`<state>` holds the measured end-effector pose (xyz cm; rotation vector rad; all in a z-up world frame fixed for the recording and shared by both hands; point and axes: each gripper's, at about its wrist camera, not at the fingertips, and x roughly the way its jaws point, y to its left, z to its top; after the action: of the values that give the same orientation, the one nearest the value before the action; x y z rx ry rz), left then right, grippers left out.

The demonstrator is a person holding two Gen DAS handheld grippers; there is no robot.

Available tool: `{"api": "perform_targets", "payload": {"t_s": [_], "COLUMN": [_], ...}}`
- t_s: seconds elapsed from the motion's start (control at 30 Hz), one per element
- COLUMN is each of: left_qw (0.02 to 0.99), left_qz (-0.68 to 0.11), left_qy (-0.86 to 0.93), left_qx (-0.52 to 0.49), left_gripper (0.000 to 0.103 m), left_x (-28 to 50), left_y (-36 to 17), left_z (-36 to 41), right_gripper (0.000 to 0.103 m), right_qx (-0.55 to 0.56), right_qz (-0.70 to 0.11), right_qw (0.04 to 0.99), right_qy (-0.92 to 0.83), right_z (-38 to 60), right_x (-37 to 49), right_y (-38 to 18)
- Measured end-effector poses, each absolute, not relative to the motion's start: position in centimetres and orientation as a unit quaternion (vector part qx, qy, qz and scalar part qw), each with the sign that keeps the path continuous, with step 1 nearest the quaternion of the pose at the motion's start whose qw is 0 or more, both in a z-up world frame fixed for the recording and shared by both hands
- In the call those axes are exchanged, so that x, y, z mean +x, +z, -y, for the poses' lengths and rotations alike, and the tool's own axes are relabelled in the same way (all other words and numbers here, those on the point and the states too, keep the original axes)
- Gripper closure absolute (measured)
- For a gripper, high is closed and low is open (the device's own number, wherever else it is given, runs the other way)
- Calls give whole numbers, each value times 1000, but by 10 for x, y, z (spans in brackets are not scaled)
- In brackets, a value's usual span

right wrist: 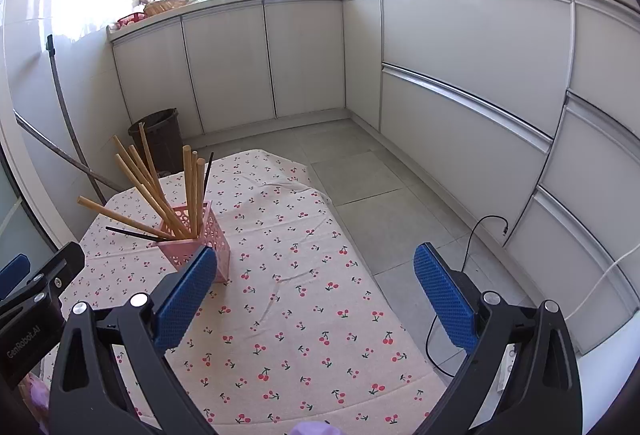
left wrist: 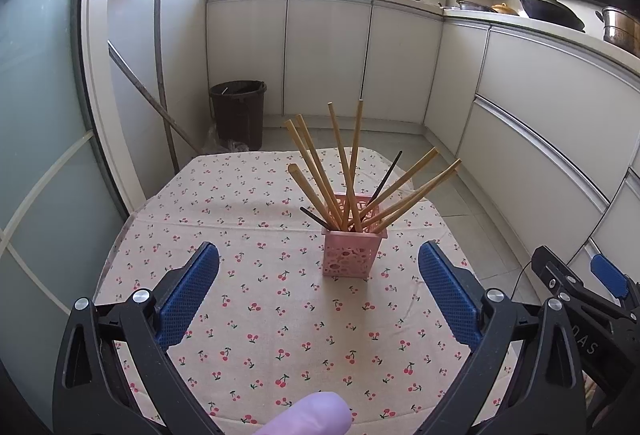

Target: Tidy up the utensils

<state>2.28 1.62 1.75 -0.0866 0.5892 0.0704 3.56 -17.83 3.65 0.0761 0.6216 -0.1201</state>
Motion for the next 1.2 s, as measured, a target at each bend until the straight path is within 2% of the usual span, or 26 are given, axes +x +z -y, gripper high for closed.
{"api": "perform_targets", "payload": {"t_s": [1.2], "left_qw": [950], "left_qz": [-306], "left_qy": [35], "left_qx": [-45], "left_gripper": [7], "left_x": [26], "left_y": [10], "left_z": [-17], "right_gripper": [7], "right_qx": [35], "right_qz": [-309], "right_qw": [949], "right_qy": [-59], "right_z": [177], "right_x": [34], "right_y": [33]}}
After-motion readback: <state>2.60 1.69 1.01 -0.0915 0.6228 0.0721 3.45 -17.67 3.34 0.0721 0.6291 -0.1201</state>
